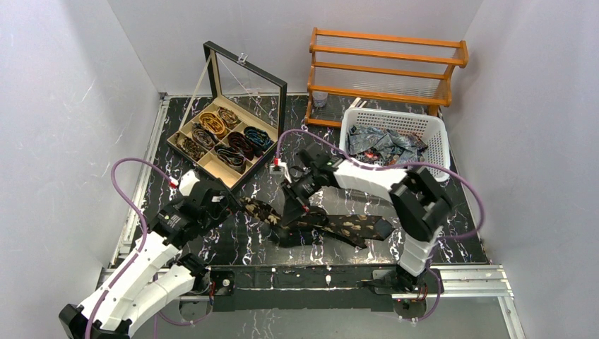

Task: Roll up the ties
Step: Flatten out the tie at the center of the board.

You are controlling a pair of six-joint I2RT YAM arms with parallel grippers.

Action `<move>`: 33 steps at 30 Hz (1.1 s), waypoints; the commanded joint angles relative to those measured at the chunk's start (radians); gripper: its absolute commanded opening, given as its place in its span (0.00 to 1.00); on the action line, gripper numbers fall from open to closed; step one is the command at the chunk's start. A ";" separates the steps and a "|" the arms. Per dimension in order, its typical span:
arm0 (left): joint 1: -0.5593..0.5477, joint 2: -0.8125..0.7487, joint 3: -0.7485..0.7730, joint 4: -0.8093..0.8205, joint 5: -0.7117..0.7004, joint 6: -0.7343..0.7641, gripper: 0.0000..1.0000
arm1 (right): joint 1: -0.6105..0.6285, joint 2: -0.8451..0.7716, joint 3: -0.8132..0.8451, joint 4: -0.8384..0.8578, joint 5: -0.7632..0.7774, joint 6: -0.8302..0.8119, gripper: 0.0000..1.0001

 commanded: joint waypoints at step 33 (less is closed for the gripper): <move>0.003 0.287 -0.353 0.775 0.242 -0.165 0.98 | -0.029 0.260 0.297 -0.432 -0.043 -0.061 0.05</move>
